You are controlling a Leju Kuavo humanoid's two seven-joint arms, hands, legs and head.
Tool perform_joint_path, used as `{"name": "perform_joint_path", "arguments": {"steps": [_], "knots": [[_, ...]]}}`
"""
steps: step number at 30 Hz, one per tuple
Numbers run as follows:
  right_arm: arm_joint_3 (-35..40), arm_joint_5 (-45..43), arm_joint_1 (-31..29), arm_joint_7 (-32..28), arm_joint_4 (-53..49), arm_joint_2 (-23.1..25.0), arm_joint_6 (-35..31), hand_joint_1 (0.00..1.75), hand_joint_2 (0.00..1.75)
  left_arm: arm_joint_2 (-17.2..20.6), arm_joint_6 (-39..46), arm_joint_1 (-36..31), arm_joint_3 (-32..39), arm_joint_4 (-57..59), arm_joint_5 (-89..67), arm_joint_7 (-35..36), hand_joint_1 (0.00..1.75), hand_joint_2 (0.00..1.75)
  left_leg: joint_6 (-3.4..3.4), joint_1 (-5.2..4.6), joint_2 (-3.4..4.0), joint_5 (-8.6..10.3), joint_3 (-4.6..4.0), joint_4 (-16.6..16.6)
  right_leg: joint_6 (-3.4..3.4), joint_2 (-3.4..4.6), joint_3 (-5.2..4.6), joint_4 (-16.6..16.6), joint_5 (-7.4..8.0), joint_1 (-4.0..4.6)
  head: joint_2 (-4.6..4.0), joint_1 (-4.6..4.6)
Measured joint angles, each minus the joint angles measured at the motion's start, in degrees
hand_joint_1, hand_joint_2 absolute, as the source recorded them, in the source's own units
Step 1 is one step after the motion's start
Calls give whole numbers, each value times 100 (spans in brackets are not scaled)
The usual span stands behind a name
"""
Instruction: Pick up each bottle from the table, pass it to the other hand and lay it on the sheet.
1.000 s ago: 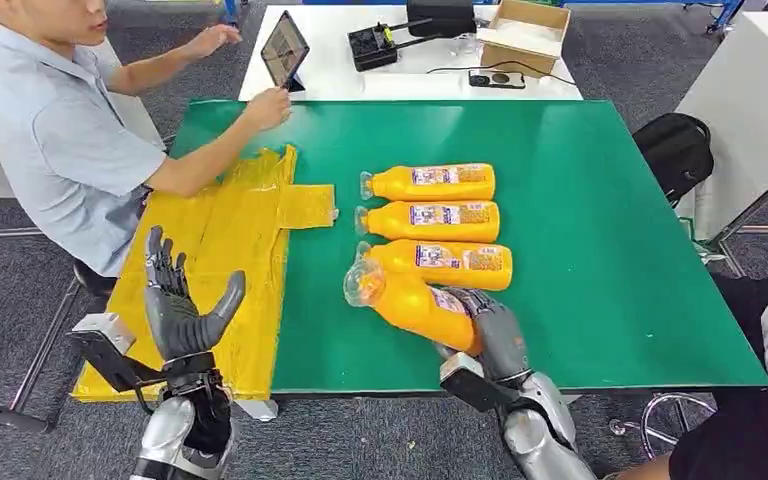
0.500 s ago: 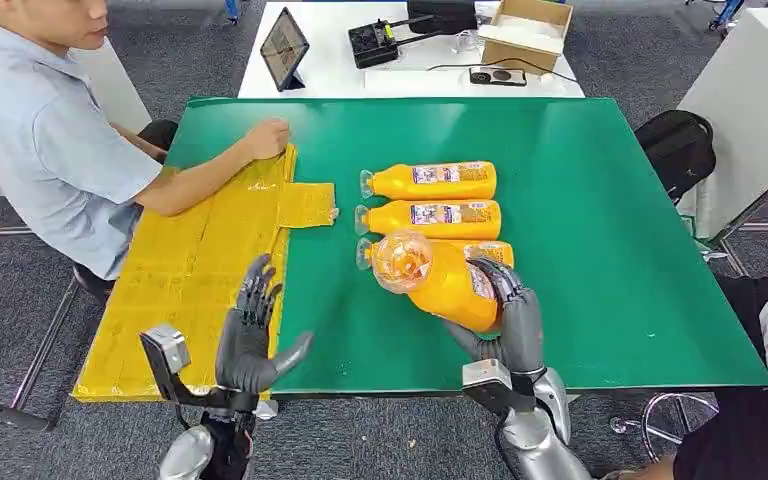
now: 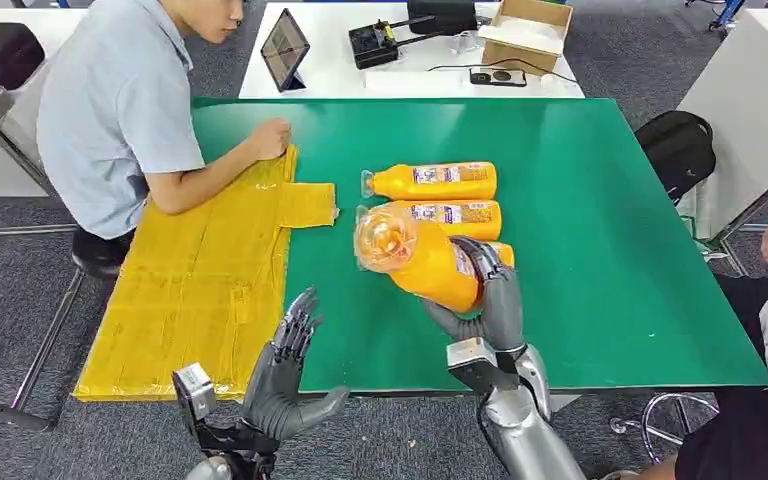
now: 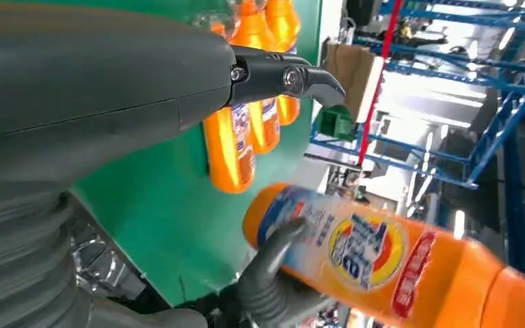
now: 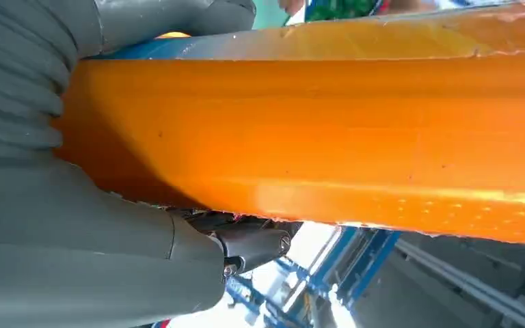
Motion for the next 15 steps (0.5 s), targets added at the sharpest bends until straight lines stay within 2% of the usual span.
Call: {"name": "perform_joint_path", "arguments": {"steps": [7, 15], "knots": [[422, 527, -129, 7, 557, 136, -118, 0, 175, -63, -24, -120, -4, 63, 26, 162, 0, 175, 0, 0, 0, 0, -2, 0, 0, 0, -2, 0, 0, 0, 0, 2], [931, 741, -281, 44, 1202, 358, -140, 0, 175, -129, 223, -242, -7, 81, -356, 151, 0, 175, 0, 0, 0, 0, -2, 0, 0, 0, -2, 0, 0, 0, 0, 0]]}}
